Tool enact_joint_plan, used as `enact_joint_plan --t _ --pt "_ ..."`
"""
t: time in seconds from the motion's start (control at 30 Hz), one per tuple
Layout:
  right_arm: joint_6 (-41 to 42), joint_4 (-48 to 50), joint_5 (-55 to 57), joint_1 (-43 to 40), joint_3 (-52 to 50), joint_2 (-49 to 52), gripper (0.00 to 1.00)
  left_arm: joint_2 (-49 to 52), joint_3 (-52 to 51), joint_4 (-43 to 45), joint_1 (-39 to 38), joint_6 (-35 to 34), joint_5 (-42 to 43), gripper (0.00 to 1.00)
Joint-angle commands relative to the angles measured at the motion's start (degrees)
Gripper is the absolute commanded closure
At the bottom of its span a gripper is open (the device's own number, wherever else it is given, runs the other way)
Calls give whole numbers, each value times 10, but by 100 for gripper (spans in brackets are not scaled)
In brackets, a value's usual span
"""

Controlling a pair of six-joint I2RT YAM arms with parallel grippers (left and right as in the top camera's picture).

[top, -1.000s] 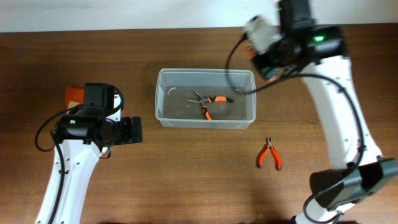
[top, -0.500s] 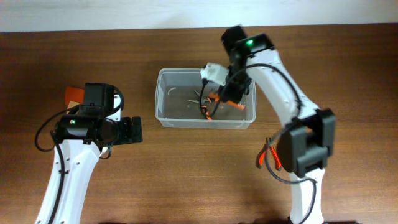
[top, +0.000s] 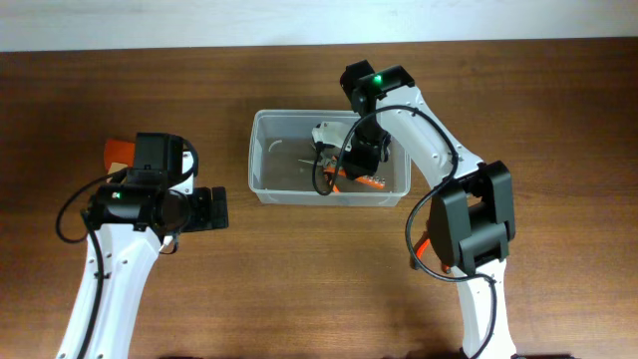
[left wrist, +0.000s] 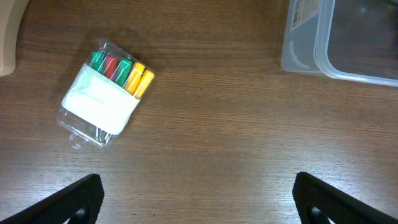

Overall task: Pack container
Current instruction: 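Lower the socket rail into the container beside the pliers, release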

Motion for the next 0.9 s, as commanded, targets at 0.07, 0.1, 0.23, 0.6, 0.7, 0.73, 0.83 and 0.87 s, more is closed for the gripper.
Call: enact_joint_plan --t 0.07,0.1,0.23,0.6,0.7,0.73,0.83,0.87 --pt "-6 -2 -14 3 3 0 75 1 0 0 1 7 6 1" --pt "-6 -2 -14 3 3 0 73 1 0 0 1 7 6 1" --pt "-5 -2 -14 2 4 -1 70 1 0 0 1 7 6 1" --pt "152 -39 59 -38 55 -127 54 1 0 4 1 7 6 1" --pt "217 -36 98 -72 63 -189 5 1 0 4 1 8 6 1" --pt "247 -35 110 -87 63 -210 1 1 0 4 1 8 6 1" --pt "328 -50 114 -143 63 -256 1 1 0 4 1 8 6 1" --pt "348 -64 113 -162 63 -267 1 1 0 4 1 8 6 1"
